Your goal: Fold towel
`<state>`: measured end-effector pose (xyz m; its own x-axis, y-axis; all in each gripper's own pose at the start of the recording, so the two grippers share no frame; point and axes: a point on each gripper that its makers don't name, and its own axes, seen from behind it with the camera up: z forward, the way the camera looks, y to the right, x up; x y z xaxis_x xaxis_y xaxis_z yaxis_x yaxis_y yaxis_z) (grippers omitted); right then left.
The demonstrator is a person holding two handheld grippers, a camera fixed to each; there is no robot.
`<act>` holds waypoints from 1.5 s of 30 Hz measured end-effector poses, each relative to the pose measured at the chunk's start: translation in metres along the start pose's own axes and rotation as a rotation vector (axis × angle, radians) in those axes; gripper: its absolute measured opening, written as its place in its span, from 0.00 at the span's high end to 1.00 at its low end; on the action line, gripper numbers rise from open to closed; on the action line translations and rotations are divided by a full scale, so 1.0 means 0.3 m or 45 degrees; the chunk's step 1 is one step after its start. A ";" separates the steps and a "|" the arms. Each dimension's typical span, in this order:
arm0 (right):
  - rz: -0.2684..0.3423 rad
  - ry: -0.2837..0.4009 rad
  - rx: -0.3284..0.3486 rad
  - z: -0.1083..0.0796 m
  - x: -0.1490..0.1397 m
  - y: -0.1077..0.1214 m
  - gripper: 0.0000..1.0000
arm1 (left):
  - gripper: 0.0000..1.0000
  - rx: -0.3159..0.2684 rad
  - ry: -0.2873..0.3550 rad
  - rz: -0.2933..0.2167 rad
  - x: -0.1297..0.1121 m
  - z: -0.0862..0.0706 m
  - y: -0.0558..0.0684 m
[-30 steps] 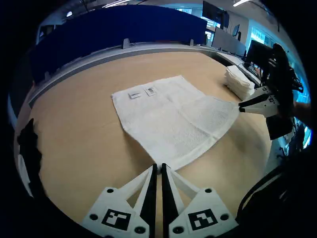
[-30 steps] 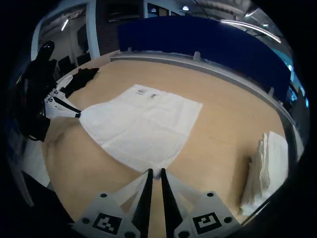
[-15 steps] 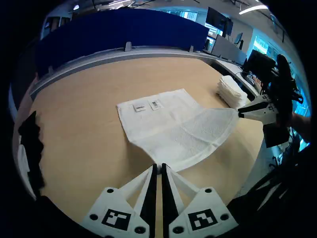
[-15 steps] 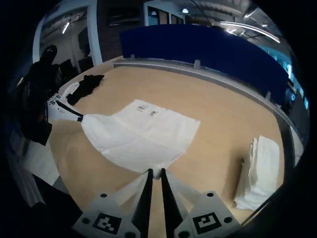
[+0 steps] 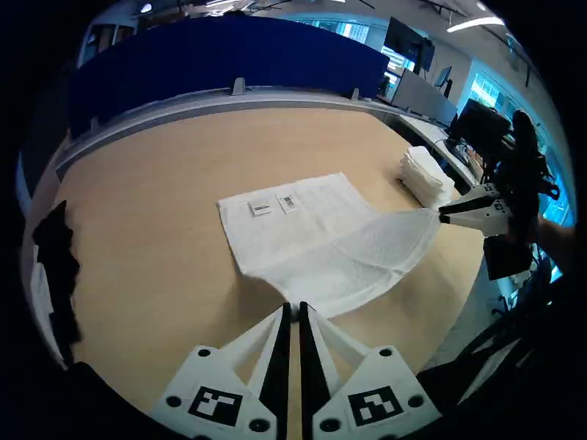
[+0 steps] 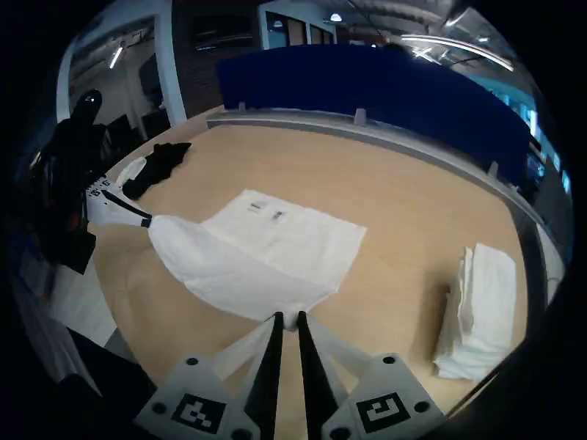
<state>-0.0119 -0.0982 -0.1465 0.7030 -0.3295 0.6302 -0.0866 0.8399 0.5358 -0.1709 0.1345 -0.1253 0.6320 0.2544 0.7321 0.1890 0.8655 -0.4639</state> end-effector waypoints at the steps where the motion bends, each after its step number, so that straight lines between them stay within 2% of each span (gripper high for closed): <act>1: 0.000 -0.001 -0.001 0.003 0.007 0.006 0.85 | 0.92 0.002 0.001 -0.001 0.009 0.002 -0.005; 12: -0.033 -0.009 -0.021 0.055 0.089 0.088 0.85 | 0.92 0.006 0.023 -0.029 0.114 0.046 -0.051; 24: -0.024 -0.022 -0.036 0.190 0.167 0.197 0.85 | 0.92 0.010 0.027 -0.036 0.214 0.155 -0.139; 29: -0.021 -0.036 -0.036 0.238 0.180 0.219 0.85 | 0.92 0.012 0.009 -0.038 0.217 0.187 -0.162; 36: -0.026 -0.058 -0.037 0.269 0.169 0.227 0.85 | 0.92 0.008 -0.012 -0.052 0.203 0.218 -0.183; 45: 0.004 -0.081 -0.045 0.327 0.153 0.250 0.85 | 0.92 0.010 -0.048 -0.052 0.183 0.286 -0.215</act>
<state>-0.0554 -0.0926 -0.0224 0.6566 -0.3525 0.6668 -0.0632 0.8553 0.5143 -0.2129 0.1295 -0.0124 0.5953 0.2345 0.7685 0.2078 0.8790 -0.4292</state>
